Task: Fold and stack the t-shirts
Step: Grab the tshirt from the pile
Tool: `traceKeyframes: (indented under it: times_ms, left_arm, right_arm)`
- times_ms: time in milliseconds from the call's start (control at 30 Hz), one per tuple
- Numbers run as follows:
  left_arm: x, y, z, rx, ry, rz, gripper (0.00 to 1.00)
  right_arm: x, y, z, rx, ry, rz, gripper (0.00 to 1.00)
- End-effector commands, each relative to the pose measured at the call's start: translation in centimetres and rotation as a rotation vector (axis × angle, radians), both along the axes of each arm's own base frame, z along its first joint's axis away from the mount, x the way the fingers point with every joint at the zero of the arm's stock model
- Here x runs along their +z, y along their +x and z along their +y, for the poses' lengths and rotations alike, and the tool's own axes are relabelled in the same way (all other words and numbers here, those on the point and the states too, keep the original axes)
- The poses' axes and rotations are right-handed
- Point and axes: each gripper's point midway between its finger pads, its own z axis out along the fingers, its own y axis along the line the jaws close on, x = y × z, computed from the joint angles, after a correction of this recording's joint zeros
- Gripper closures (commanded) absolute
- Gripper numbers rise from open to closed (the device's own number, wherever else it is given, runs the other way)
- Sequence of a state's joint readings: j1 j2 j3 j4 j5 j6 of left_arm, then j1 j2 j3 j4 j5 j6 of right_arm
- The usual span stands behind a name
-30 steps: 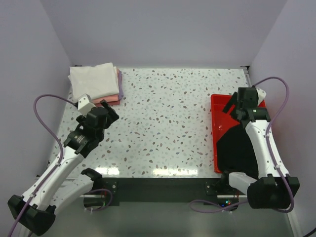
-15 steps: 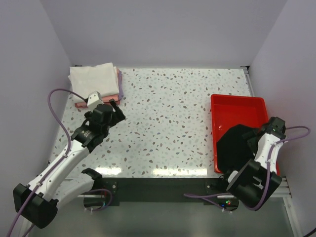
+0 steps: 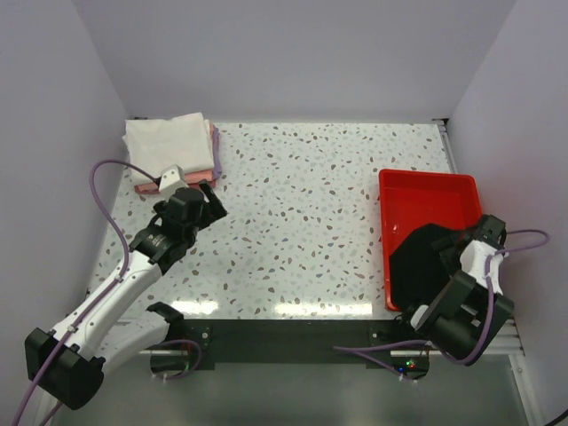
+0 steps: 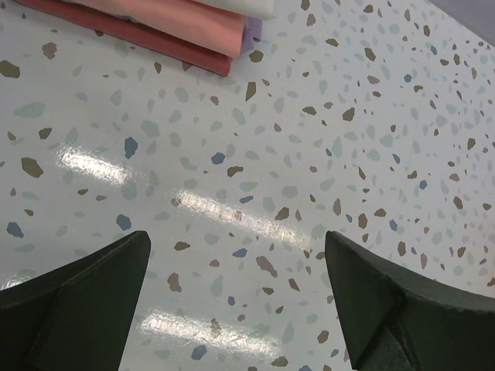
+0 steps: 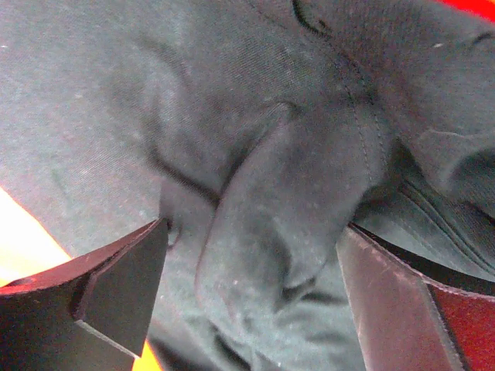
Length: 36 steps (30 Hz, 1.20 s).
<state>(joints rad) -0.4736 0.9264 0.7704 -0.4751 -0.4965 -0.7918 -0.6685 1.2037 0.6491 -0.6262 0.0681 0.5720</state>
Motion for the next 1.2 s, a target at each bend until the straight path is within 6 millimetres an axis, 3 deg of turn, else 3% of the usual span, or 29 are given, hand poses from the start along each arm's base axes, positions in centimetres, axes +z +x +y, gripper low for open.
traceKeyframes:
  times_ms: [0, 133, 233, 333, 467, 567, 667, 767, 867, 900, 967, 1000, 1067, 1100, 1167]
  left_arm:
    - [0.7, 0.4, -0.1, 0.001, -0.005, -0.038, 0.0]
    - [0.6, 0.4, -0.1, 0.002, -0.002, -0.037, 0.0]
    - [0.4, 0.5, -0.1, 0.002, 0.004, -0.03, 0.0]
    - [0.3, 0.5, 0.0, 0.003, 0.009, -0.023, 0.0]
    - [0.6, 0.5, 0.1, 0.009, 0.01, -0.03, 0.0]
    - [0.8, 0.6, 0.1, 0.014, 0.009, -0.035, 0.0]
    - [0.6, 0.6, 0.2, 0.018, 0.014, -0.031, 0.0]
    - [0.5, 0.6, 0.2, 0.019, 0.017, -0.028, 0.0]
    - [0.6, 0.7, 0.0, 0.017, 0.006, -0.028, 0.0]
    - [0.7, 0.7, 0.0, 0.015, 0.001, -0.031, 0.0]
    - [0.8, 0.7, -0.1, 0.015, -0.008, -0.031, 0.0]
    - [0.8, 0.7, -0.2, 0.013, -0.012, -0.031, 0.0]
    - [0.9, 0.6, -0.3, 0.013, -0.022, -0.034, 0.0]
    - [1.1, 0.6, -0.3, 0.014, -0.028, -0.038, 0.0]
    - [1.3, 0.6, -0.4, 0.014, -0.04, -0.043, 0.0]
  right_arm:
    - [-0.4, 1.0, -1.0, -0.004, -0.048, -0.053, 0.1]
    - [-1.1, 1.3, -1.2, 0.001, -0.06, -0.059, 0.17]
    - [-1.6, 2.0, -0.9, 0.024, -0.048, -0.067, 0.28]
    - [-2.0, 2.6, -0.6, 0.049, -0.039, -0.064, 0.45]
    - [-2.1, 3.0, -0.6, 0.056, -0.044, -0.062, 0.84]
    - [-1.2, 3.3, -0.9, 0.06, -0.085, -0.076, 1.0]
    - [0.6, 3.9, -1.1, 0.072, -0.119, -0.128, 1.0]
    - [3.9, 4.9, -1.5, 0.092, -0.169, -0.206, 1.0]
    - [8.6, 6.2, -1.8, 0.122, -0.229, -0.312, 1.0]
    - [10.9, 7.2, -1.8, 0.142, -0.243, -0.369, 1.0]
    - [13.3, 7.3, -1.8, 0.154, -0.264, -0.401, 1.0]
    - [15.6, 8.0, -1.7, 0.174, -0.28, -0.45, 1.0]
    - [17.8, 8.3, -1.0, 0.206, -0.285, -0.503, 1.0]
    - [20.0, 8.7, -1.0, 0.224, -0.31, -0.542, 1.0]
    - [21.9, 9.2, 0.0, 0.275, -0.3, -0.582, 1.0]
